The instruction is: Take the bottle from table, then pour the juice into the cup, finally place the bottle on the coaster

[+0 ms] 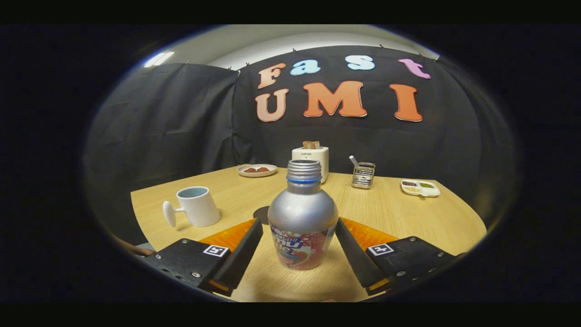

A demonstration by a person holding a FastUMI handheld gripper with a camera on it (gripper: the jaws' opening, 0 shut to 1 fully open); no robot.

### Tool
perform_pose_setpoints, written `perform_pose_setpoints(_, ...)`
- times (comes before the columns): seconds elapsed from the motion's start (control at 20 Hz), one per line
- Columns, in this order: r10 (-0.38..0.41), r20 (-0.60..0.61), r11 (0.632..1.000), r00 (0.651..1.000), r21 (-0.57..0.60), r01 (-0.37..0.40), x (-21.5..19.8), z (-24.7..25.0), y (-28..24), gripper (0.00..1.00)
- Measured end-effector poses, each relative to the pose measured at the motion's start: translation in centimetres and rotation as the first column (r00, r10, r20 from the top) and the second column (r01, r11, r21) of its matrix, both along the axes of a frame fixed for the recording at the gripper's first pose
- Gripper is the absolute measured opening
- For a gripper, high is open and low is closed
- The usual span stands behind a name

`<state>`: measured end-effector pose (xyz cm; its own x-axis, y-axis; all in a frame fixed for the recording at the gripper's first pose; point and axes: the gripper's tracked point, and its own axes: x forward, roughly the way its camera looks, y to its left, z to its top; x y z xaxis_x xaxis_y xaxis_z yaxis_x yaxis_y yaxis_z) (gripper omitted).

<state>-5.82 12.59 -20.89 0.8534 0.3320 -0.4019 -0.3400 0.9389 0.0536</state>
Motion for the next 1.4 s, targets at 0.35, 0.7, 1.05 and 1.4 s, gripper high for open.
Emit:
perform_pose_setpoints(0.35, -0.010, -0.062, 1.000, 0.998, -0.011, 0.010, 0.1, -1.7, -0.2, 0.81)
perform_pose_setpoints(0.7, -0.004, -0.028, 0.992, 1.000, -0.124, 0.000, 1.2, -0.6, -0.5, 0.79)
perform_pose_setpoints(1.05, 0.082, 0.024, 0.956, 0.996, -0.285, -0.072, 2.7, 0.4, 1.0, 0.79)
perform_pose_setpoints(1.4, 0.171, 0.022, 0.913, 0.985, -0.381, -0.150, 3.3, 0.5, 2.5, 0.77)
